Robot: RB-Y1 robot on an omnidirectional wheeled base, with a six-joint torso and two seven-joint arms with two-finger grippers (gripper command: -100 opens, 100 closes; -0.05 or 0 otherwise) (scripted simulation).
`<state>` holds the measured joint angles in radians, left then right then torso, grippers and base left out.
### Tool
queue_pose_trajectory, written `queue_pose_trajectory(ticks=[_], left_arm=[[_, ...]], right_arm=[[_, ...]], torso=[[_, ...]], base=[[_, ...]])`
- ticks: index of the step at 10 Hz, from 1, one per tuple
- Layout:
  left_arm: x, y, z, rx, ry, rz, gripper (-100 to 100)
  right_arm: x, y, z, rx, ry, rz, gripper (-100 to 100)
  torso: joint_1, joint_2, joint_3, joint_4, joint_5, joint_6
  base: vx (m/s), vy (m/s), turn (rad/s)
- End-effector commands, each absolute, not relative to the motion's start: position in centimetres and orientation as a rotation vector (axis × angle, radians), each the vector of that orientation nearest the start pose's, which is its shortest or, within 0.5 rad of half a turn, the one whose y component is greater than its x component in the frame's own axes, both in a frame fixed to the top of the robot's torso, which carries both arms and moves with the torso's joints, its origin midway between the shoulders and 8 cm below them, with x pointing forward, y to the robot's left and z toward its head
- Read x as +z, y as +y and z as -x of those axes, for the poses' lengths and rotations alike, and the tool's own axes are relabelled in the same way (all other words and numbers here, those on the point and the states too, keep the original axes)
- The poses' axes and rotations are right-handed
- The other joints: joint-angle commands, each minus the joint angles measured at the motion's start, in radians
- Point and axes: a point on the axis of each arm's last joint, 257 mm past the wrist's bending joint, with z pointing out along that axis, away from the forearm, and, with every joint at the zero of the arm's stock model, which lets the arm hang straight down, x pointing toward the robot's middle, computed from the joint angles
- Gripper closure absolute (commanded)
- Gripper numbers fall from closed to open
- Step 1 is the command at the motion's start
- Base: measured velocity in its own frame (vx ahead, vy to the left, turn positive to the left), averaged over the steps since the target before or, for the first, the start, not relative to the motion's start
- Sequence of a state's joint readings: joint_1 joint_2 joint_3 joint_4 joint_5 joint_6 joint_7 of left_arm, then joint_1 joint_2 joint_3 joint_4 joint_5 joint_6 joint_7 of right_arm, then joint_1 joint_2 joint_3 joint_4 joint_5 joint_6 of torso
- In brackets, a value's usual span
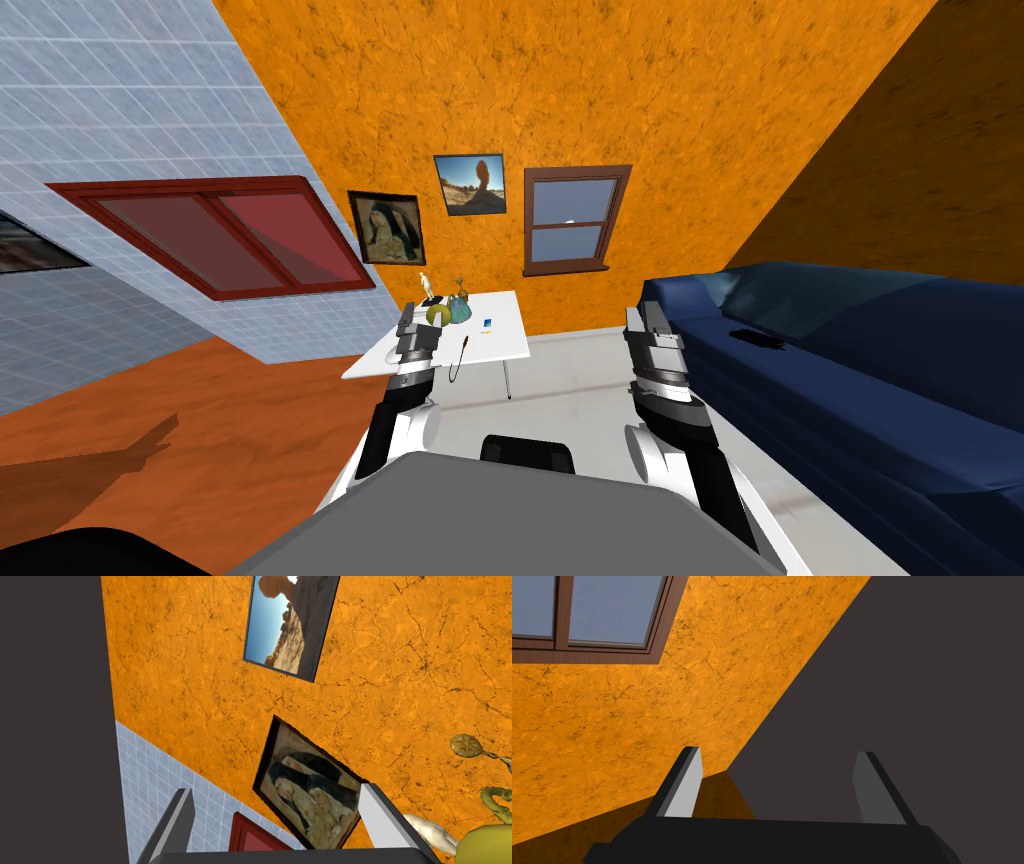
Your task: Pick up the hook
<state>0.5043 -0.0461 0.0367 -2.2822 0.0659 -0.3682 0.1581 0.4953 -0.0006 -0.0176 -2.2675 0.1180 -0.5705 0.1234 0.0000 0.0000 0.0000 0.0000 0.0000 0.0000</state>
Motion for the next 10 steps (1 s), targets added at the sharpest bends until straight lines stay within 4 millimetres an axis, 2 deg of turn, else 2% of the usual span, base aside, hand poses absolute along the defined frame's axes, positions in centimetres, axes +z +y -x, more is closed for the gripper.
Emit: queue_pose_trajectory(ticks=[1, 4, 9, 10], left_arm=[[-0.5, 30.4, -36.2, -1.421, 0.597, 0.890, -100], [-1.8, 29.6, -37.0, -1.430, 0.691, 0.894, -100], [-6.0, 27.9, -38.8, -1.446, 0.887, 0.972, -100], [-6.1, 27.9, -38.8, -1.444, 0.890, 0.975, -100]], right_arm=[[3.2, -26.6, -33.6, 1.113, 0.665, -0.482, 0], [3.2, -26.6, -33.6, 1.113, 0.665, -0.482, 0], [3.2, -26.6, -33.6, 1.113, 0.665, -0.482, 0], [3.2, -26.6, -33.6, 1.113, 0.665, -0.482, 0]], torso=[[0.000, 0.000, 0.000, 0.000, 0.000, 0.000], [0.002, 0.004, 0.002, 0.001, 0.000, 0.000], [0.003, 0.008, 0.005, 0.002, 0.001, 0.000], [0.003, 0.009, 0.005, 0.002, 0.001, 0.000]], base=[[-0.016, 0.006, -0.024], [-0.063, 0.026, -0.042], [-0.121, 0.039, -0.087], [-0.087, 0.036, -0.033]])
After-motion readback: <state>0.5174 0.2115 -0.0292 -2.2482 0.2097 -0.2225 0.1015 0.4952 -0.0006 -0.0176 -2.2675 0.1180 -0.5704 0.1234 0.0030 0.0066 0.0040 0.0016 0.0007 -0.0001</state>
